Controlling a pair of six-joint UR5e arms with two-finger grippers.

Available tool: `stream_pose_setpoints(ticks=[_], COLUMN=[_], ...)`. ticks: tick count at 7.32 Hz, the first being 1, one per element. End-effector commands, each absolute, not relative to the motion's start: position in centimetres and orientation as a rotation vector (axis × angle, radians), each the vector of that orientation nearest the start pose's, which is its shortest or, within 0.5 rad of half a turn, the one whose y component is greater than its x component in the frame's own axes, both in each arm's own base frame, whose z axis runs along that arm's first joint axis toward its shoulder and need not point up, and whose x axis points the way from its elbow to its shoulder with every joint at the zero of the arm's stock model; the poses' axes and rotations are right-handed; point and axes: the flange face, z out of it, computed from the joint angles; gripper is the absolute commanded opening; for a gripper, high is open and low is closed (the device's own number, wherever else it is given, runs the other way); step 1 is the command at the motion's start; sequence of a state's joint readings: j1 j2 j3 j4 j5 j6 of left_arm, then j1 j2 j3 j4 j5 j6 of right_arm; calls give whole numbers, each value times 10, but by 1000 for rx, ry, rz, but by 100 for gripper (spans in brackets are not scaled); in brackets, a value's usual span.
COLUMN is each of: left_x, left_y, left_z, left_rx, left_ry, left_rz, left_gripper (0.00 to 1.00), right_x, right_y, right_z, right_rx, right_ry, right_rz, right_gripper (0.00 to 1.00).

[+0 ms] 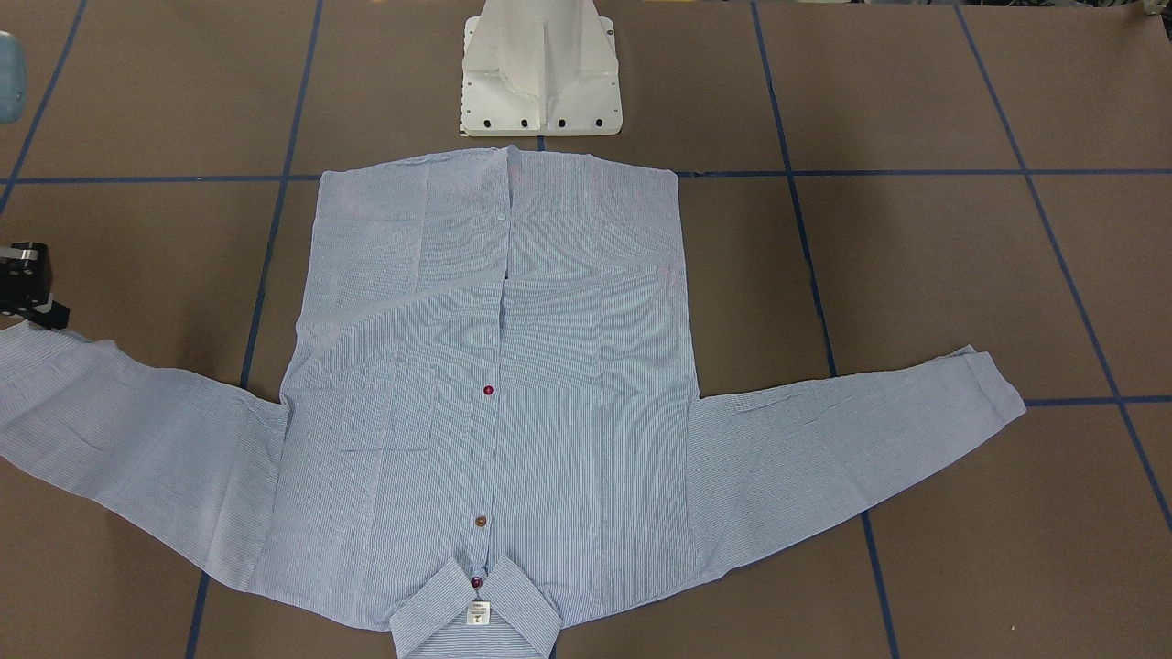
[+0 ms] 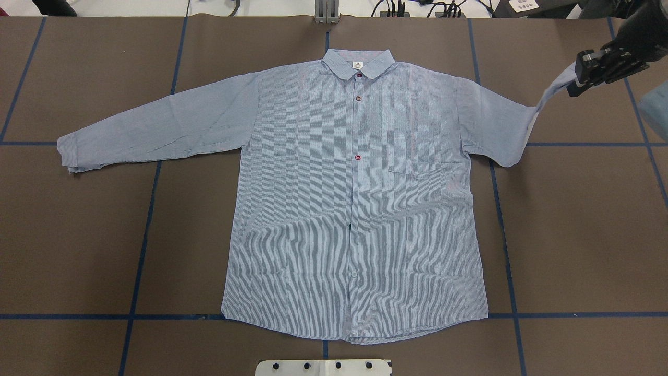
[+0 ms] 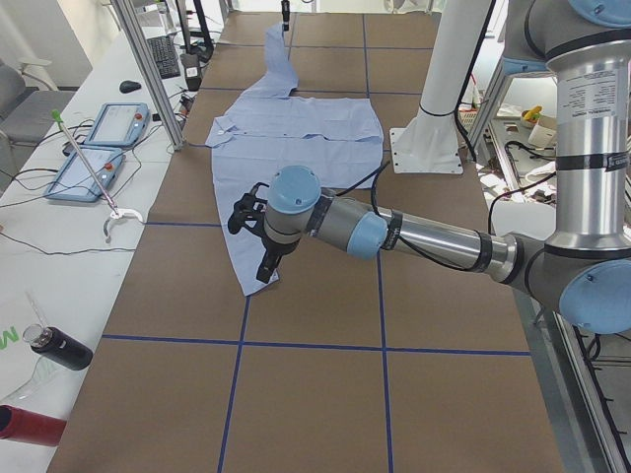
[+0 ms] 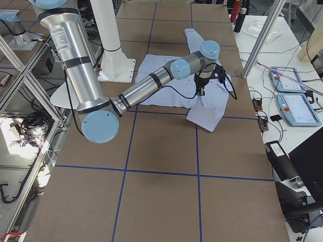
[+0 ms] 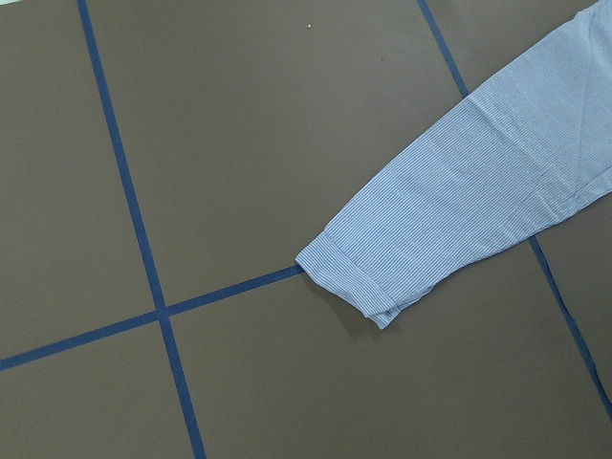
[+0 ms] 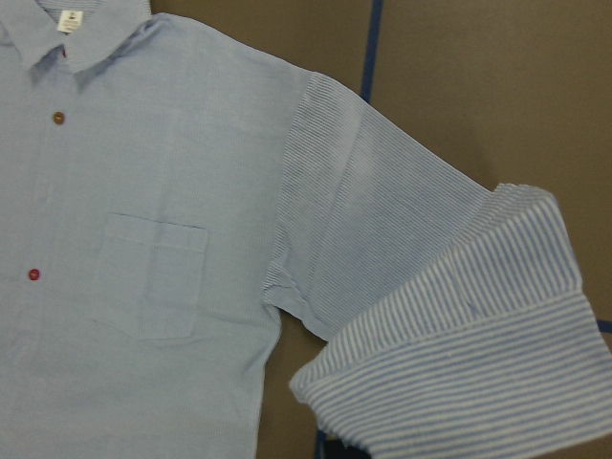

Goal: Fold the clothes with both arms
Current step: 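Lift the cuff with the right gripper and carry it across the shirt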

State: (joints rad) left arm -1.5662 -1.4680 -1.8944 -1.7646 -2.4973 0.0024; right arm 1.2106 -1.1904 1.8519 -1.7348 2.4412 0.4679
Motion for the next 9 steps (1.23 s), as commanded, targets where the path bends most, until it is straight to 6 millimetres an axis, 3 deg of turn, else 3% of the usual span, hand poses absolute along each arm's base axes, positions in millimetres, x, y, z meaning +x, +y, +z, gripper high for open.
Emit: stream_pose_setpoints(ticks=[1, 3, 4, 5, 7, 9], left_x=[-51, -51, -51, -52, -51, -51], left_y=[-455, -456, -457, -457, -457, -458], left_z=[519, 526, 529, 530, 529, 534], left_rx=[373, 360, 353, 352, 352, 345], left_ry=[914, 915, 916, 915, 917, 918], left_rz=[195, 189, 185, 183, 184, 181], left_gripper=[100, 100, 100, 100, 100, 100], right_x=[-246, -331, -371, -409, -503, -550], right_y=[-561, -581, -589, -598, -578, -570], right_z=[220, 130, 93, 71, 92, 119], right_rx=[92, 145, 179, 212, 292, 281], right_ry=[-1029, -1016, -1000, -1040, -1012, -943], right_rz=[-207, -286, -295, -283, -242, -251], right_gripper=[0, 0, 0, 0, 0, 0])
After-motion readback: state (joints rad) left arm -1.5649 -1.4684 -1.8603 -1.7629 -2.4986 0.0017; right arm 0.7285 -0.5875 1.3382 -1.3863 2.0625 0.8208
